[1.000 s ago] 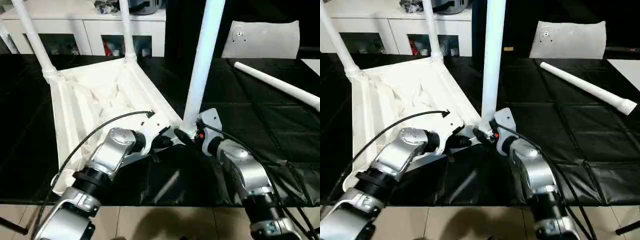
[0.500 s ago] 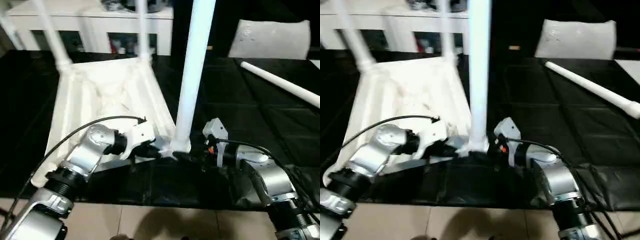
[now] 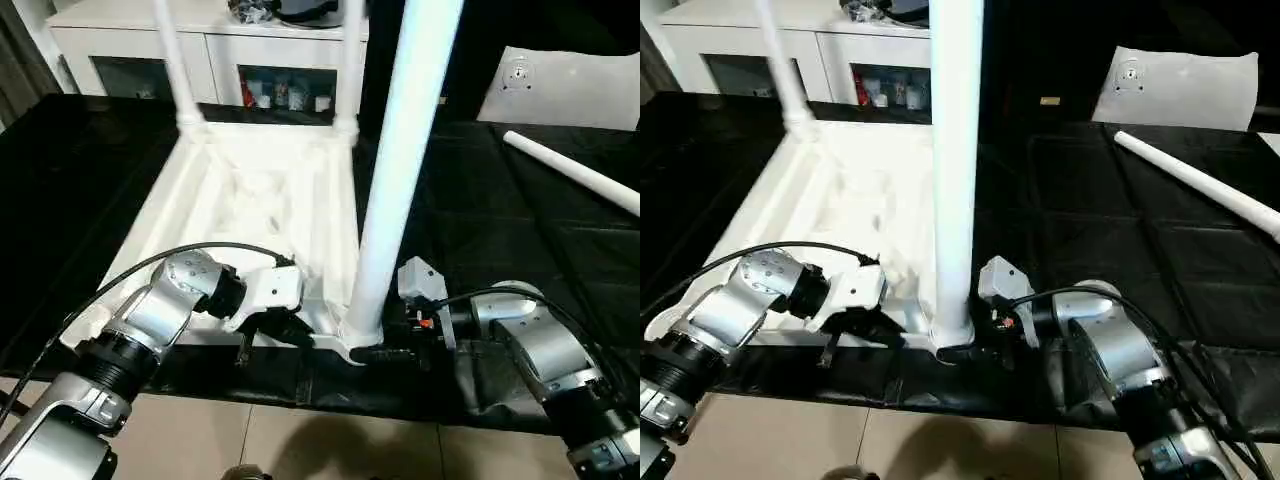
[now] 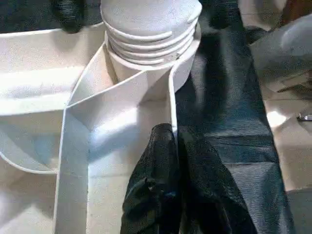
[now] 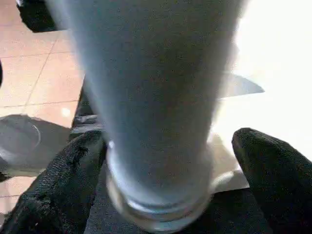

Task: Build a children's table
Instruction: Rotate leg to tighten

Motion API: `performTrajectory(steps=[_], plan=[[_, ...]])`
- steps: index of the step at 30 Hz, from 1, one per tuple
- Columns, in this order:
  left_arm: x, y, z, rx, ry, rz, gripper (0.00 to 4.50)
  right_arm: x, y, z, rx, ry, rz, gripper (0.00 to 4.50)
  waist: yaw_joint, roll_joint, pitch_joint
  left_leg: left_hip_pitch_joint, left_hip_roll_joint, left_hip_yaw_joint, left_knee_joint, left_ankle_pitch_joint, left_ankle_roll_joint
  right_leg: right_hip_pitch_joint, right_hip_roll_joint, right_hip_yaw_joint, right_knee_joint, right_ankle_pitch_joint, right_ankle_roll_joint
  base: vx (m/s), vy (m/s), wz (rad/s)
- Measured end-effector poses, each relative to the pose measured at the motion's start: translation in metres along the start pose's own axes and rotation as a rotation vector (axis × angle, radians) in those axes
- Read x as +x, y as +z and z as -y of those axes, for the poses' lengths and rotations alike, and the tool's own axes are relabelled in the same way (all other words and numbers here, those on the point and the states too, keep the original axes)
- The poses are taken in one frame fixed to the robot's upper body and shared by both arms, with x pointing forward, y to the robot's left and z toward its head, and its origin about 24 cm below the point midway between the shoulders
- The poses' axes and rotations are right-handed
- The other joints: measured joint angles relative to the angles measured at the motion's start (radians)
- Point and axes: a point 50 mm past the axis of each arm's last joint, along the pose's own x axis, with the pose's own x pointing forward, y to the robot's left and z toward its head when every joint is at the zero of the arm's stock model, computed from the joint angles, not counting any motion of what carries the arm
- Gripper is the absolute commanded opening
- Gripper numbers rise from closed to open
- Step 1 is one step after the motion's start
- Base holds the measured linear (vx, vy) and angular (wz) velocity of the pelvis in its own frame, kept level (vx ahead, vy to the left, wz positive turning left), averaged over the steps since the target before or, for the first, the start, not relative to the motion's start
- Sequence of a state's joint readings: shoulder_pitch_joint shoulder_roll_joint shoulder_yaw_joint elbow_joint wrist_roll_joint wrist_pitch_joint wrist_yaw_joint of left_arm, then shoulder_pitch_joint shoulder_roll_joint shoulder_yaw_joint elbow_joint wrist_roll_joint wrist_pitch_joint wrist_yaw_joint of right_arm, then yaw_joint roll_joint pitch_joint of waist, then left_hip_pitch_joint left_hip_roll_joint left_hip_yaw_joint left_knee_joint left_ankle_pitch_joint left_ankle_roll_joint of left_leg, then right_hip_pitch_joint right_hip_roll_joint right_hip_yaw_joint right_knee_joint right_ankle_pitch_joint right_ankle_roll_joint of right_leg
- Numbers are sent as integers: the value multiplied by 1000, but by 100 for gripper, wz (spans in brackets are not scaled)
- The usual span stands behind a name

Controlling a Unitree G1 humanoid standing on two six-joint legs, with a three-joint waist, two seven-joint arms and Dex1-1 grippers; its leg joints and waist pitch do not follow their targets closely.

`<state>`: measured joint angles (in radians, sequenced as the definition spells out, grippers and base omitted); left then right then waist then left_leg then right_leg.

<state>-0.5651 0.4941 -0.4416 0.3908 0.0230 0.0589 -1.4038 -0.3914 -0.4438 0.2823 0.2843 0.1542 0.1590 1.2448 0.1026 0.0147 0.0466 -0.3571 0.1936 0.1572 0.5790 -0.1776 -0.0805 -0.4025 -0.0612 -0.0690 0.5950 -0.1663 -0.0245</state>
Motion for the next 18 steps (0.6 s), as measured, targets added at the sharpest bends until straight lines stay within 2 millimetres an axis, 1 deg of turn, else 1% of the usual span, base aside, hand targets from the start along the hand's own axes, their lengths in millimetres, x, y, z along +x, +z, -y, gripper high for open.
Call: performTrajectory(steps=[2, 4, 7, 9, 12, 14, 16, 18], plan=[[1, 0, 1, 3, -11, -1, 0, 1, 0, 0, -8, 4, 5, 443, 0, 0, 0, 0, 0, 0, 0, 0, 0, 0, 0, 0, 0, 0, 0, 0, 0, 0], [1, 0, 1, 7, -17, -3, 0, 3, 1, -1, -9, 12, 14, 412, 0, 0, 0, 0, 0, 0, 0, 0, 0, 0, 0, 0, 0, 0, 0, 0, 0, 0], [0, 1, 0, 16, -15, -4, 0, 3, 2, -2, -7, 29, 22, 406, 0, 0, 0, 0, 0, 0, 0, 0, 0, 0, 0, 0, 0, 0, 0, 0, 0, 0], [0, 1, 0, 18, -14, -4, 0, 3, 2, -2, -7, 35, 23, 373, 0, 0, 0, 0, 0, 0, 0, 0, 0, 0, 0, 0, 0, 0, 0, 0, 0, 0], [0, 1, 0, 18, -14, -5, 0, 4, 2, -2, -7, 44, 25, 356, 1, 0, 0, 0, 0, 0, 0, 0, 0, 0, 0, 0, 0, 0, 0, 0, 0, 0], [0, 1, 0, 20, -14, -5, 0, 4, 2, -3, -7, 51, 25, 323, 1, 0, 0, 0, 0, 0, 0, 0, 0, 0, 0, 0, 0, 0, 0, 0, 0, 0], [0, 1, 0, 20, -14, -5, 0, 6, 2, -4, -6, 59, 26, 318, 1, -1, 0, 0, 0, 0, 0, 0, 0, 0, 0, 0, 0, 0, 0, 0, 0, 0], [0, 1, 0, 20, -14, -5, 0, 6, 1, -4, -3, 62, 28, 297, 1, -1, 0, 0, 0, 0, 0, 0, 0, 0, 0, 0, 0, 0, 0, 0, 0, 0]])
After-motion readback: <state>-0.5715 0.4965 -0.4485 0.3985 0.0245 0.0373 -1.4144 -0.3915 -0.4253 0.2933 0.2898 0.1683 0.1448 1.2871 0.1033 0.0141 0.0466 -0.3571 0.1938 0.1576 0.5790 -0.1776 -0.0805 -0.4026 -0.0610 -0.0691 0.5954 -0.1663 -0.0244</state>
